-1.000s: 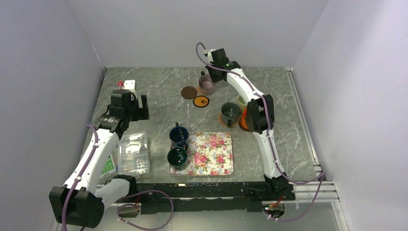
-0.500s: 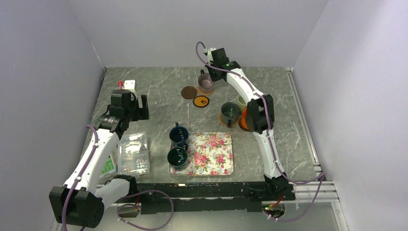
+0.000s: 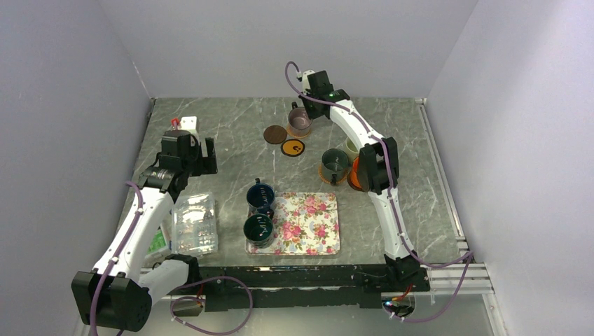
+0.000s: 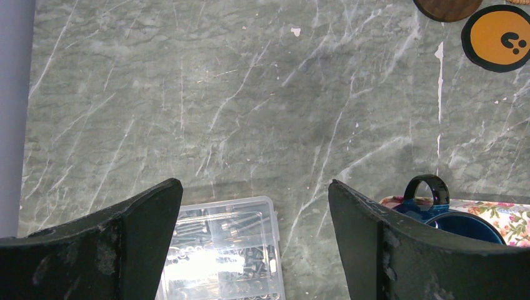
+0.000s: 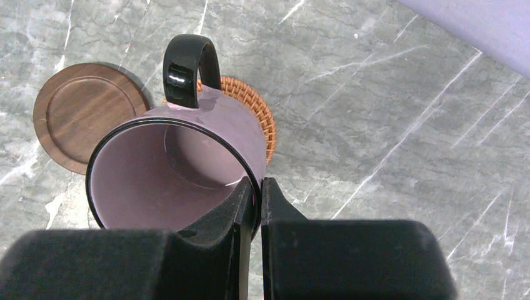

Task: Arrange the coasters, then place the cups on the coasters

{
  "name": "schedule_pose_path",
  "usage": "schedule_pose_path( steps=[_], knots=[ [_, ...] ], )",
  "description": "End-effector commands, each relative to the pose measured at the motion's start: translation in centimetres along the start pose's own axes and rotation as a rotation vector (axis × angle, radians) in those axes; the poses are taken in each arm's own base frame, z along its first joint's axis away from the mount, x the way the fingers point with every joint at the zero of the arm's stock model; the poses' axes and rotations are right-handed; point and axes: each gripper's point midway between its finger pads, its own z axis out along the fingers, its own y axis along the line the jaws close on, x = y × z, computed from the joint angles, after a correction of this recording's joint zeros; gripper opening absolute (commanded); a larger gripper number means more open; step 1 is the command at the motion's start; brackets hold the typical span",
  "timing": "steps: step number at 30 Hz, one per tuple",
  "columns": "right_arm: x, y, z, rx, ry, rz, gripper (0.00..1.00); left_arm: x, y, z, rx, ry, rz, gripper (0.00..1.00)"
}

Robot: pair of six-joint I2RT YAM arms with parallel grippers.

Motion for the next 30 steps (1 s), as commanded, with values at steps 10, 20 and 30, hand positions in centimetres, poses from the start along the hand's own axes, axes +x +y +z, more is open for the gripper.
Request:
schedule_pose_path(
  steps=[10,20,30],
  knots=[
    [-4.5,-0.1,-1.0,-0.036,-0.141,-0.018,0.04,-2.0,-0.2,-0.6,0.007,-0.056,0.002,0.94],
    [-4.1,0.0,-0.6,-0.042,-0.132,-0.019,0.27,-2.0,-0.2,-0.6,0.006,-0.057,0.001,0.94],
    [-5.8,-0.3,-3.1,-0.023,-0.171,-0.017,0.53,-2.1,-0.2,-0.5,0.003,-0.060,0.000,0.94]
  ],
)
